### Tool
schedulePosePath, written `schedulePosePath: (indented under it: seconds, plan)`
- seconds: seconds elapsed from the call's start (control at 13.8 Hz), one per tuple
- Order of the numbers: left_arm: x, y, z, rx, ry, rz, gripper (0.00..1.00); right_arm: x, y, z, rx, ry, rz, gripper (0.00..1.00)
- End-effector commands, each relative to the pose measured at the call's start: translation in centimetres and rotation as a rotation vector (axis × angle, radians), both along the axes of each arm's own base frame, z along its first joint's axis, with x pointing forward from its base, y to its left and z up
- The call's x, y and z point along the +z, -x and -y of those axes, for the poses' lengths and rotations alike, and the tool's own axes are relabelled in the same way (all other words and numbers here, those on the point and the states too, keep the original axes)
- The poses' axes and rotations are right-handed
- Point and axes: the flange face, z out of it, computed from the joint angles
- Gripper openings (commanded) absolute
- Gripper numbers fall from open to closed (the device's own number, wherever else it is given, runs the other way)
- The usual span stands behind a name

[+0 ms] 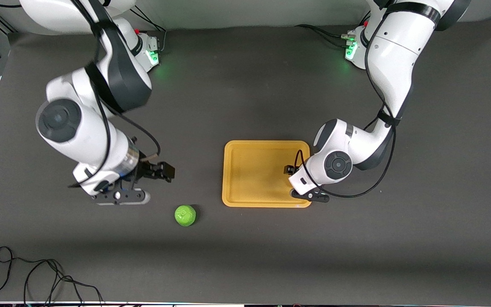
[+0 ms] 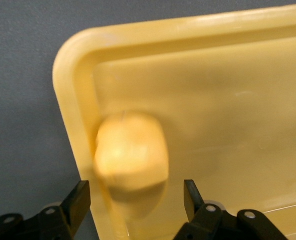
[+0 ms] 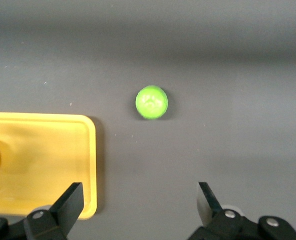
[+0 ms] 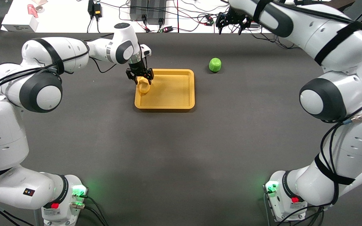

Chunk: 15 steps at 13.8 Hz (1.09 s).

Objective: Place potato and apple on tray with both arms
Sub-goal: 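Carry the potato onto the tray while the right gripper reaches the apple, then release the potato on the tray while the right gripper grasps the apple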

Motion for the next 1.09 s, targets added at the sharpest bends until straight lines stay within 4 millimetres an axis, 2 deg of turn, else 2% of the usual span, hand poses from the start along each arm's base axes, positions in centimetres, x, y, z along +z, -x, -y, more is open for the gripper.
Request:
schedulePosePath:
  seconds: [0.0,0.07,0.29,0.43,0.58,0.65,0.72,0.8,0.94,1.01]
  plan:
    - [4.1,-0.5,-0.8,0.026,-0.003,0.023,0.99,-6.7,-0.7,0.1,-0.011,-0.002,0.021,1.00]
    - [6.4,-1.0,-2.1,0.033,-0.007,0.028,1.00,-9.1,-1.1,0.0,-0.014,-0.006,0.037,1.00]
    - [15.7,-3.3,-9.2,0.103,-0.015,0.066,1.00,-15.7,-2.2,-0.4,-0.025,-0.009,0.060,1.00]
    - [20.6,-4.1,-15.0,0.119,-0.041,0.052,1.00,-18.9,-2.7,-0.4,-0.030,-0.013,0.077,1.00]
    - [24.5,-3.0,-20.0,0.076,-0.186,0.081,1.00,-22.0,-3.0,-0.6,-0.031,-0.016,0.092,1.00]
    - [26.6,-2.3,-21.8,0.066,-0.277,0.116,1.00,-23.2,-3.3,-0.6,-0.032,-0.019,0.107,1.00]
    - [28.4,-1.8,-23.3,0.077,-0.318,0.138,1.00,-24.5,-3.5,-0.6,-0.030,-0.024,0.128,1.00]
    - [29.6,-1.3,-26.1,0.095,-0.326,0.127,0.99,-25.5,-3.6,-0.7,-0.029,-0.029,0.143,1.00]
    - [30.8,-0.5,-30.7,-0.006,-0.274,0.082,1.00,-27.6,-3.6,-0.6,-0.017,-0.025,0.153,1.00]
    - [31.1,-0.3,-33.1,0.005,-0.224,0.078,1.00,-28.6,-3.6,-0.5,-0.017,-0.025,0.161,1.00]
